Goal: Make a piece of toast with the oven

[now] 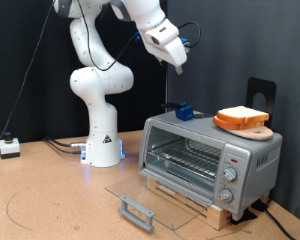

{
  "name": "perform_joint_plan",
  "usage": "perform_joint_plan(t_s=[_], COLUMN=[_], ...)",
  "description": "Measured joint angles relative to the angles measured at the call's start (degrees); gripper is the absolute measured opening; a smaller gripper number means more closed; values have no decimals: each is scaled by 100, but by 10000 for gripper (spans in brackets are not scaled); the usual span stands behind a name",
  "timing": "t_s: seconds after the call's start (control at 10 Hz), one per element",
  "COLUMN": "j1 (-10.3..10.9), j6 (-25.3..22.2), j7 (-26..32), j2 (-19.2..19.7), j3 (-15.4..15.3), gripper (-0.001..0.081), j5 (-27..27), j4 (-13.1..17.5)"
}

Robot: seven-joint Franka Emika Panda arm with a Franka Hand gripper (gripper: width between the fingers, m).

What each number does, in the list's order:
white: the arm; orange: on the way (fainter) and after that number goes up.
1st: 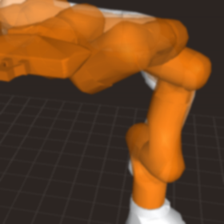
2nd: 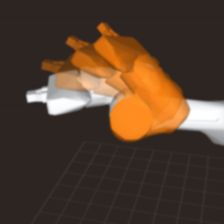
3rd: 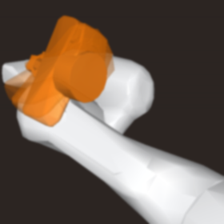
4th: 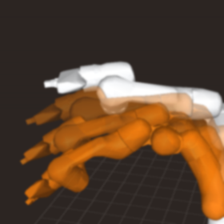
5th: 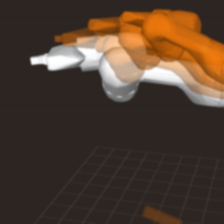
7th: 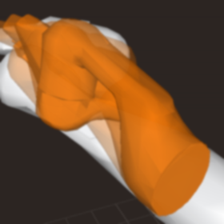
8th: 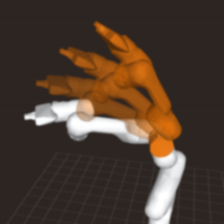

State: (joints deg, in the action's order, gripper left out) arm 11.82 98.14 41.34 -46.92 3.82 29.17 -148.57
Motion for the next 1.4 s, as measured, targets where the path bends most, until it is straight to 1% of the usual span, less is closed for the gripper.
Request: perform_joint_plan(t_s=[0.1,0.2,0.3,0.4,0.5,0.6,0.7,0.9,1.1,1.4], j1=[-2,-2,26,77,126,158,181,221,225,281], j6=[-130,-72,24,301,672,907,1040,1148,1452,1887], j7=[-43,-33,121,368,571,663,684,743,828,1003], j2=[24,19,2,-29,-56,-53,-34,59,149,418], j3=[21,9,6,-15,-80,-161,-226,-278,-373,-526], gripper=[810,810,810,810,810,810,810,810,810,810], j5=[10,9,90,228,375,437,510,620,688,893], j4=[-7,-11,-42,-148,-332,-518,-682,-923,-1141,-1279])
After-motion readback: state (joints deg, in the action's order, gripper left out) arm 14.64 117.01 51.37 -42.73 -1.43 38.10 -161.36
